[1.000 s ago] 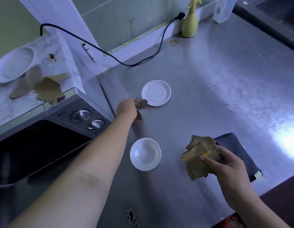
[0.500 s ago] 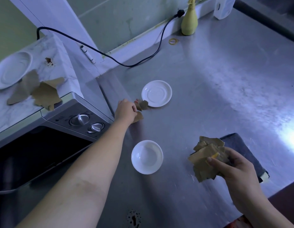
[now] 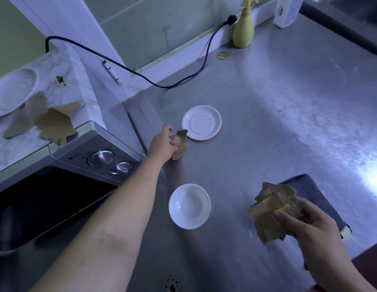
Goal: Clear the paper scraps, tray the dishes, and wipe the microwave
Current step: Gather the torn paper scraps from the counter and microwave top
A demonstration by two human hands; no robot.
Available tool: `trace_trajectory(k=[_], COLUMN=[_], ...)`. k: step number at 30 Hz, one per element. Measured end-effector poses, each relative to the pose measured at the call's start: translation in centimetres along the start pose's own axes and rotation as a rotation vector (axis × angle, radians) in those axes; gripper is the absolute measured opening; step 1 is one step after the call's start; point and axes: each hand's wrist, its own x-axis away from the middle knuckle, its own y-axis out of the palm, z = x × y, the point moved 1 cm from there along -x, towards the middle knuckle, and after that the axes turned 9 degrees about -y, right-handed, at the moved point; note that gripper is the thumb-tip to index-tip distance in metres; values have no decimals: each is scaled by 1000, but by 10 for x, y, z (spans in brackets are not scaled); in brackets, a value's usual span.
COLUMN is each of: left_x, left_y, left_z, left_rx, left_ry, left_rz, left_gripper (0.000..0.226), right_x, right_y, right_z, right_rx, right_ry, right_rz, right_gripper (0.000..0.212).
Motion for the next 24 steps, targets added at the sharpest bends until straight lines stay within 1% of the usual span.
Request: trace_trajectory(k=[2,3,4,6,7,9,11,13,15,16,17,19,21,24], left_x=[-4,-6,-9,-11,-11,-6,6,22,50,68,89,138,188,247], left_y=[-6,-8,-10,-11,-11,-7,-5,-7,-13,-16,-18,-20,-19,-20], left_z=[2,4,6,12,13,14,16,20,26,30,32,35,36,37], left_rx=[-23,-49,-98,-246,-296,-338,-338,-221,-44,47,154,428,646,789], left_ry=[-13,-31,-44,-48,-50,-47,-4,11,11,4,-13,-42,-59,-48], left_rz=[-83,-122,-145,-117,-87,-28,46,49,27,20,-2,-127,-266,-374], left_gripper=[69,72,64,27,15,12,7,6,18,20,17,9,12,19], right_x=[2,2,3,4,5,7,11,14,16,17,19,21,23,27], right_y=[2,2,3,2,2,0,-2,-4,-5,-5,-5,-2,4,18], right_z=[-2,-3,-3,-4,-5,-8,-12,-19,-28,-33,-38,-47,-54,-62], right_rx=[-1,5,15,31,32,18,8,-14,-46,-64,-86,-146,-176,-153], right_ry=[-4,-6,-6,-1,2,7,14,21,18,13,7,-3,-11,-25], right_rz=[-3,-3,-2,2,7,19,23,20,-2,-35,-87,-229,-386,-554], right_gripper=[27,27,28,27,27,26,22,20,21,21,22,25,29,29])
